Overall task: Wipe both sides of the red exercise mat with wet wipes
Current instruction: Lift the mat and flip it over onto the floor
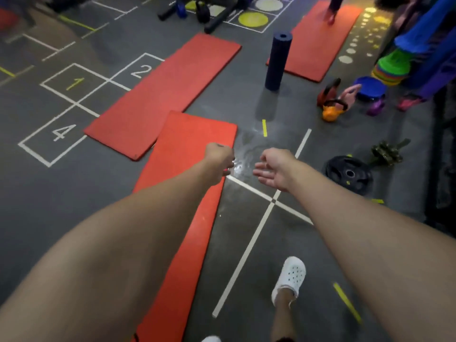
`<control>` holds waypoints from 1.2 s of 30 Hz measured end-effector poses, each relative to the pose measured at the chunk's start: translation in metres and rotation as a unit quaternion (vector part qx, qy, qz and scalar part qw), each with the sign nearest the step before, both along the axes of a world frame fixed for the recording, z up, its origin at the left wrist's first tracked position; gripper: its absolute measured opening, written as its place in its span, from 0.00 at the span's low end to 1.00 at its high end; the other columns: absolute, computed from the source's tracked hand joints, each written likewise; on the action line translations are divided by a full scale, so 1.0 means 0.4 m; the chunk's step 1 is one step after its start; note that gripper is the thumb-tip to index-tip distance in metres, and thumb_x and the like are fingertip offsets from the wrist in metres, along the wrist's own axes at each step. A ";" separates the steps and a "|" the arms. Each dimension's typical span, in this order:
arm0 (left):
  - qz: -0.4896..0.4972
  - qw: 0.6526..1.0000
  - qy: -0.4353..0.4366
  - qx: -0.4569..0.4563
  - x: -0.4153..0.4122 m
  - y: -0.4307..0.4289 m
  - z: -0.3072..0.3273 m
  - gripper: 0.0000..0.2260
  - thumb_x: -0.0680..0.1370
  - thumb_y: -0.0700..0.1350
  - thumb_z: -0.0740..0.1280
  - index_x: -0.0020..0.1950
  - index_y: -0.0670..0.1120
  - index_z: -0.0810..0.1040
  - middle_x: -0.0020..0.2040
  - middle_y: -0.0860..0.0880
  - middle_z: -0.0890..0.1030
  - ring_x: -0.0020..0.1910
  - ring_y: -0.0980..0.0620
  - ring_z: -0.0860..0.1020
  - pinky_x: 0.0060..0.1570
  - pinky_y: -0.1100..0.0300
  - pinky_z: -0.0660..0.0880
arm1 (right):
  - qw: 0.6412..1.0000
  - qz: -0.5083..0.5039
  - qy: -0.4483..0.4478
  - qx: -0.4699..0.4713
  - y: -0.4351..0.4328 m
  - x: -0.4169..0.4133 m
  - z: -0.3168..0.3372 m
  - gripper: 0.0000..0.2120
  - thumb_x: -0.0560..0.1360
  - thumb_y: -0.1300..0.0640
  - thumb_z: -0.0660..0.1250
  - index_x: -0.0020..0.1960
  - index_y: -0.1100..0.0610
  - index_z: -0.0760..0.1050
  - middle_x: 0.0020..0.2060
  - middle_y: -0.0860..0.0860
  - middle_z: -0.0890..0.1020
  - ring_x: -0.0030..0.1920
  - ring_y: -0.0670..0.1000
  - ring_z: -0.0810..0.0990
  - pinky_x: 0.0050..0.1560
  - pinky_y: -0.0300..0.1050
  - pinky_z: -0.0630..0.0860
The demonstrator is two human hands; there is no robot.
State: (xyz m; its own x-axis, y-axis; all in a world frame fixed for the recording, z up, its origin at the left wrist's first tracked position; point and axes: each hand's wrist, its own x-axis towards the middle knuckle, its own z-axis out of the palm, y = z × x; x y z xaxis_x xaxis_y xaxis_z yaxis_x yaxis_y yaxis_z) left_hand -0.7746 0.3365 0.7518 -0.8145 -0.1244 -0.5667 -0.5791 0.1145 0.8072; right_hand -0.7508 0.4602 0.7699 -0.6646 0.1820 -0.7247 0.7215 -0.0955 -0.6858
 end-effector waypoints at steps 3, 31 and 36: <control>0.055 0.998 0.001 0.016 -0.189 0.074 -0.016 0.12 0.80 0.37 0.56 0.38 0.48 0.67 0.34 0.49 0.71 0.28 0.53 0.69 0.30 0.67 0.67 | 0.998 0.061 -0.006 0.017 0.079 -0.231 -0.022 0.08 0.81 0.61 0.52 0.50 0.57 0.70 0.62 0.57 0.79 0.60 0.56 0.81 0.37 0.43 0.72; 0.672 0.661 -0.118 0.314 -1.138 0.185 -1.565 0.16 0.83 0.45 0.60 0.71 0.44 0.67 0.66 0.41 0.72 0.67 0.43 0.72 0.64 0.50 0.71 | 0.923 0.357 -0.143 -0.001 0.127 -1.562 -1.636 0.16 0.82 0.56 0.59 0.68 0.58 0.67 0.58 0.58 0.75 0.58 0.55 0.77 0.55 0.48 0.74; 0.731 0.574 -0.130 0.345 -1.134 0.179 -1.850 0.22 0.81 0.48 0.65 0.73 0.43 0.68 0.74 0.44 0.65 0.72 0.42 0.65 0.67 0.50 0.67 | 0.933 0.304 -0.174 -0.079 0.088 -1.623 -1.951 0.31 0.81 0.51 0.63 0.78 0.60 0.56 0.75 0.62 0.62 0.75 0.59 0.64 0.73 0.50 0.63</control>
